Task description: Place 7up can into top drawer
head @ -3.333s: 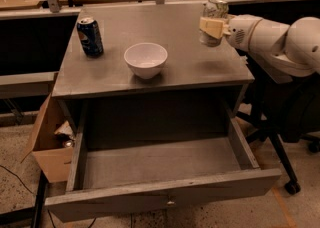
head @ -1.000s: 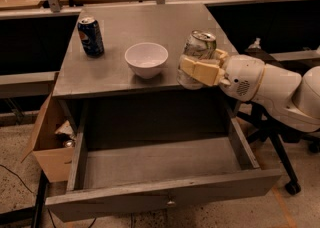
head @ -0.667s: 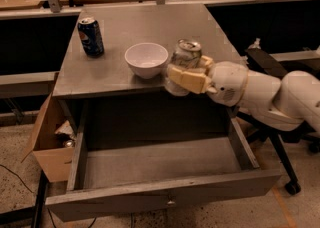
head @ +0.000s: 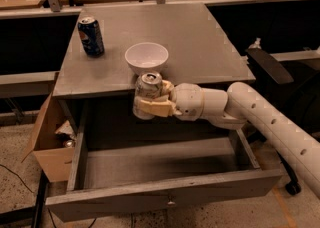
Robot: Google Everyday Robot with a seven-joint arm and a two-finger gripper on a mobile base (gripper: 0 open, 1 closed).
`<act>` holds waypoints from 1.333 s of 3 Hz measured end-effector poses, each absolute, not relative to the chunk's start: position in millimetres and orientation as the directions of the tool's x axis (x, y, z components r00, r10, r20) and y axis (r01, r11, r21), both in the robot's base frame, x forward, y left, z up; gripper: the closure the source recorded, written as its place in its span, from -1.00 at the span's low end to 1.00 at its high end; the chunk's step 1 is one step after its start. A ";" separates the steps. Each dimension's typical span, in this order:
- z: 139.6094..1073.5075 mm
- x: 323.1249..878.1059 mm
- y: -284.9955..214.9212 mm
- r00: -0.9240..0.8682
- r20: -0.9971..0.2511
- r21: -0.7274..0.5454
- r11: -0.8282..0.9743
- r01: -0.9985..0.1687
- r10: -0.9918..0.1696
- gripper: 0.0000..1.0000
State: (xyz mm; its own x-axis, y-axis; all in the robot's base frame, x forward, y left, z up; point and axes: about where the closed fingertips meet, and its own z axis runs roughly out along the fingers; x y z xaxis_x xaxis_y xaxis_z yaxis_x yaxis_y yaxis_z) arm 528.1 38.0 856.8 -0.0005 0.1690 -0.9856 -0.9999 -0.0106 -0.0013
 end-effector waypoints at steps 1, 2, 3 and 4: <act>833.7 517.1 52.6 0.029 -0.992 -0.034 -0.043 -0.998 0.122 1.00; 806.3 506.1 63.0 0.051 -0.997 -0.054 -0.061 -0.997 0.055 1.00; 779.1 497.1 68.4 0.051 -0.998 -0.052 -0.068 -0.996 0.024 1.00; 750.8 492.5 77.6 0.046 -0.999 -0.045 -0.076 -0.996 -0.003 1.00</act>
Offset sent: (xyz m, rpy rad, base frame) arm -0.0328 0.0315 -0.0858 -0.2020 -0.0815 0.0550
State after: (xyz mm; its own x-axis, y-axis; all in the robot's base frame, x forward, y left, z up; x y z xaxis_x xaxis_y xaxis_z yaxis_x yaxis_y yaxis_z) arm 492.5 77.6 750.8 0.0455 -0.0029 -0.9990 -0.9961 -0.0756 -0.0452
